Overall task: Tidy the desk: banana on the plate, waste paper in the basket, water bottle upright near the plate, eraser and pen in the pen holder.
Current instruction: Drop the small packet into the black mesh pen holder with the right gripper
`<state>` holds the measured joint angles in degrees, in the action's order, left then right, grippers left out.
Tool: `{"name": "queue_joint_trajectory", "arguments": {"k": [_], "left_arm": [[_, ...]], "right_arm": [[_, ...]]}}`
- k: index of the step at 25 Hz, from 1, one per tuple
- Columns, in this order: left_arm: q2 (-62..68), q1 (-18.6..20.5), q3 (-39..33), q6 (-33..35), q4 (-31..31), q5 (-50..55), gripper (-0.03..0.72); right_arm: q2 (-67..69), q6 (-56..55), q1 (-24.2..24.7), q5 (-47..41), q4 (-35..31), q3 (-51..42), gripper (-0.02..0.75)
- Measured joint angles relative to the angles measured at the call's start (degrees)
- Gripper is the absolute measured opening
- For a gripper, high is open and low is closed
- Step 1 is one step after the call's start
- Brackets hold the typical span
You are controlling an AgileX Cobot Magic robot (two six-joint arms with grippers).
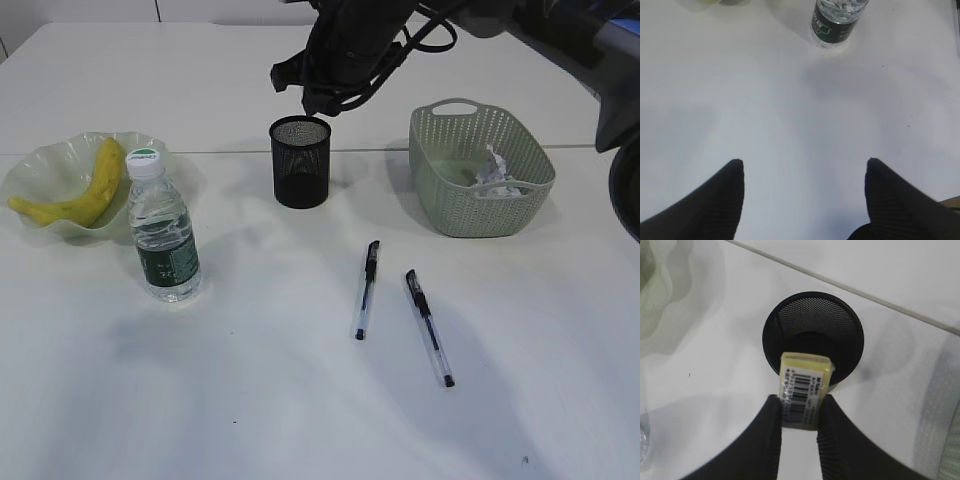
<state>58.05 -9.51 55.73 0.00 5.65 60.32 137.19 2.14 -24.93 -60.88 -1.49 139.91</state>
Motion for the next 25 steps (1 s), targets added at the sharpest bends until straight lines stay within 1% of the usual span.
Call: {"name": "queue_joint_trajectory", "arguments": {"k": [25], "left_arm": [[0.0, 0.0, 0.0, 0.0, 0.1, -0.9, 0.527]], "right_arm": [[4.0, 0.2, 0.0, 8.7, -0.1, 0.0, 0.153]]}}
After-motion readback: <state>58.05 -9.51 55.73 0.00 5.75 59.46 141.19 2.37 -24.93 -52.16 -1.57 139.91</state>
